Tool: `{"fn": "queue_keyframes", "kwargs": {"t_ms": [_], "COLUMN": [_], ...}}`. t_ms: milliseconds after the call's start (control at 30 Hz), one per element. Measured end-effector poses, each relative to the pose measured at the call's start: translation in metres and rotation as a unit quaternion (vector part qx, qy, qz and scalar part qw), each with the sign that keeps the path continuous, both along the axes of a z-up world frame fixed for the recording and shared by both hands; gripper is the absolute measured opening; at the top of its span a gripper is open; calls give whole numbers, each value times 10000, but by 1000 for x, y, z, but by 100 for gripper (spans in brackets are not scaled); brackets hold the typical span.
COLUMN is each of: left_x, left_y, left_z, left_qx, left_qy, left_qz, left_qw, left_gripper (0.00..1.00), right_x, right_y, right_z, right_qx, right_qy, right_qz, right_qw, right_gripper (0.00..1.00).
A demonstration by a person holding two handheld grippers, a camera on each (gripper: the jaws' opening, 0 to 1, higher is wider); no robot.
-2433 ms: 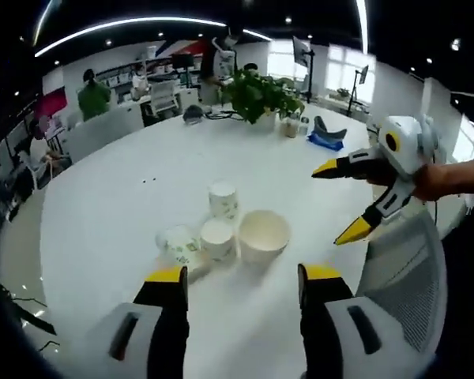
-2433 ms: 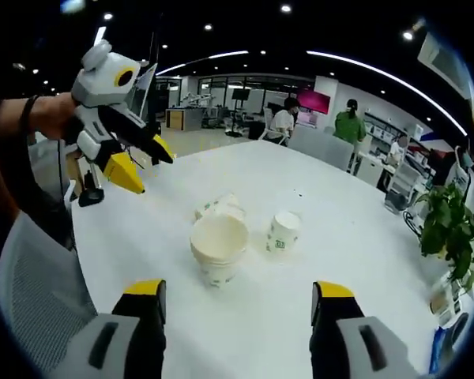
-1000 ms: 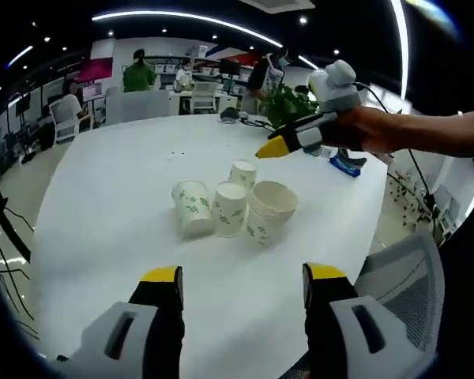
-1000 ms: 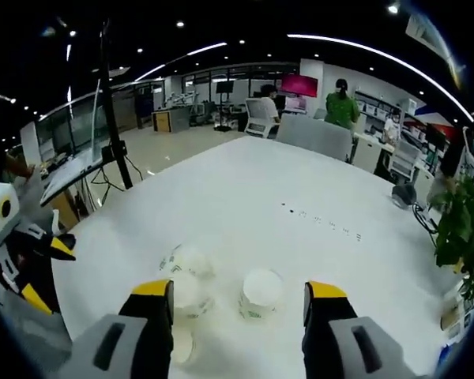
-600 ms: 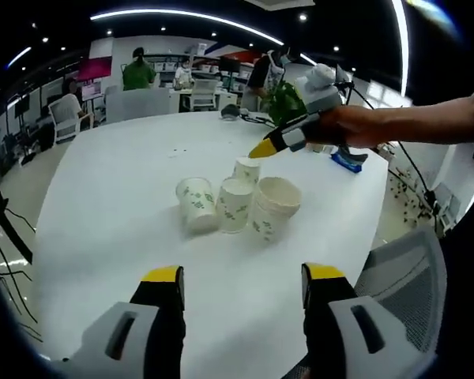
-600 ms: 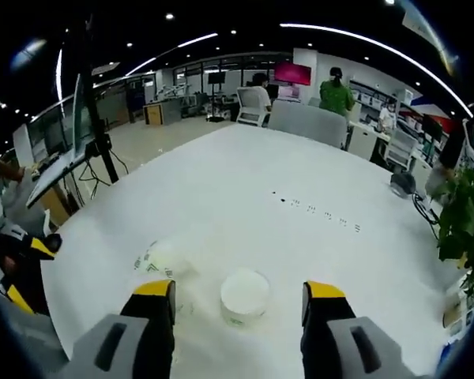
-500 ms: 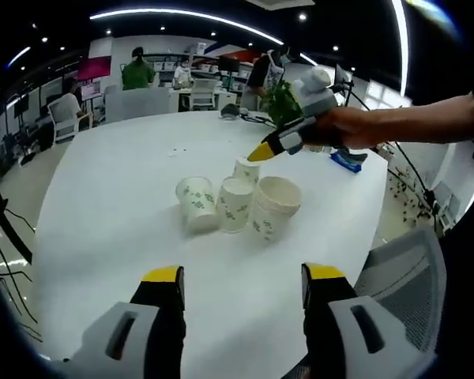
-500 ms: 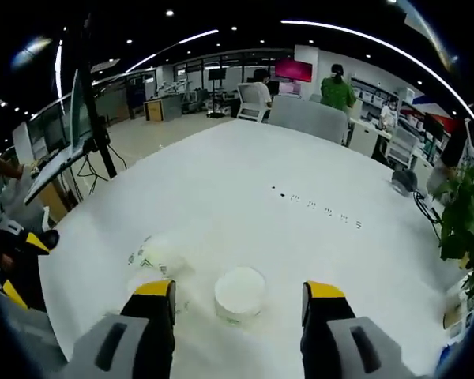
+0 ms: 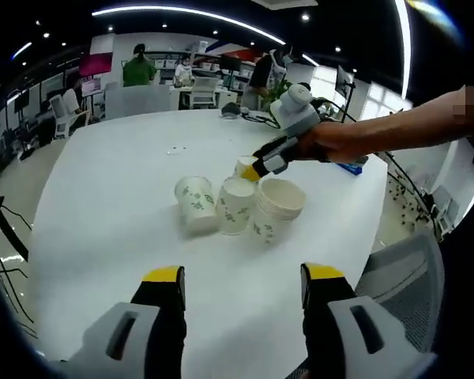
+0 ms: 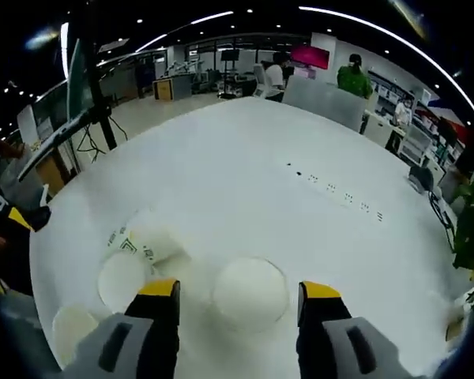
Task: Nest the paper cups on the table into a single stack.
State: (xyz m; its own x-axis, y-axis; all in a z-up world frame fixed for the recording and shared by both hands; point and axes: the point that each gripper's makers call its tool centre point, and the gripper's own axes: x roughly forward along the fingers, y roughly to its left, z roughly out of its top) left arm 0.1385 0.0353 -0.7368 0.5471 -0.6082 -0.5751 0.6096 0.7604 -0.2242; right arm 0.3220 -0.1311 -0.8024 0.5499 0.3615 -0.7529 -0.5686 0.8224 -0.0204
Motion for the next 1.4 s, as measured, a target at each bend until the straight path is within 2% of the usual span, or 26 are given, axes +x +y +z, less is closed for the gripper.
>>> {"fn": "queue_keyframes", "kwargs": {"t_ms": [33, 67, 100, 167, 333, 433, 467, 500, 567, 633, 733, 867, 1000, 1100, 1233, 1333, 1400], "left_x": [1, 1, 1, -2, -4, -4, -4, -4, -6, -6, -5, 1, 5, 7, 8, 9, 9], "left_y": [1, 1, 2, 2, 6, 8, 8, 8, 2, 0, 0, -3, -4, -6, -12, -17, -21], "left_z": [-1, -2, -2, -3, -5, -5, -4, -4, 2, 6, 7, 13, 20, 25, 31, 35, 39], "left_qx": [-6, -9, -21, -91, -67, -108, -146, -164, -439, -613, -713, -776, -861, -943, -1285, -1360, -1419], "left_qy": [6, 12, 27, 91, 125, 137, 145, 145, 162, 94, 102, 38, -29, -61, -22, -51, -67], "left_qz": [11, 13, 27, 38, 92, 133, 134, 132, 75, 94, 143, 119, 111, 125, 127, 131, 109], "left_qw": [10000, 10000, 10000, 9999, 9999, 9998, 9997, 9997, 9989, 9980, 9973, 9969, 9962, 9954, 9916, 9906, 9898], "left_gripper": [57, 57, 57, 57, 57, 57, 57, 56, 56, 56, 56, 57, 57, 57, 59, 59, 59], "right_x": [1, 1, 1, 1, 6, 7, 11, 12, 11, 13, 5, 5, -9, -18, -32, -48, -52], "right_y": [0, -2, -4, -3, -7, -12, -10, -9, -13, -12, -12, -12, -15, -11, -4, 2, 4], "right_z": [-1, -1, -1, -1, -1, 14, 13, 15, 33, 45, 67, 76, 93, 103, 114, 124, 132], "right_qx": [-7, -73, -105, 73, -22, 100, 189, 216, 124, 302, 330, 409, 287, 390, 424, 578, 670], "right_qy": [-19, -18, -20, -5, -35, -146, -157, -194, -373, -477, -665, -745, -874, -919, -948, -971, -1004], "right_qz": [-58, -119, -172, -320, -248, -383, -393, -357, -195, -127, 40, 276, 500, 499, 678, 709, 752], "right_qw": [10000, 9999, 9998, 9995, 9997, 9991, 9989, 9989, 9990, 9983, 9972, 9960, 9945, 9937, 9923, 9911, 9898], "right_gripper": [51, 40, 40, 39, 38, 38, 38, 38, 38, 38, 38, 38, 38, 38, 38, 38, 38]}}
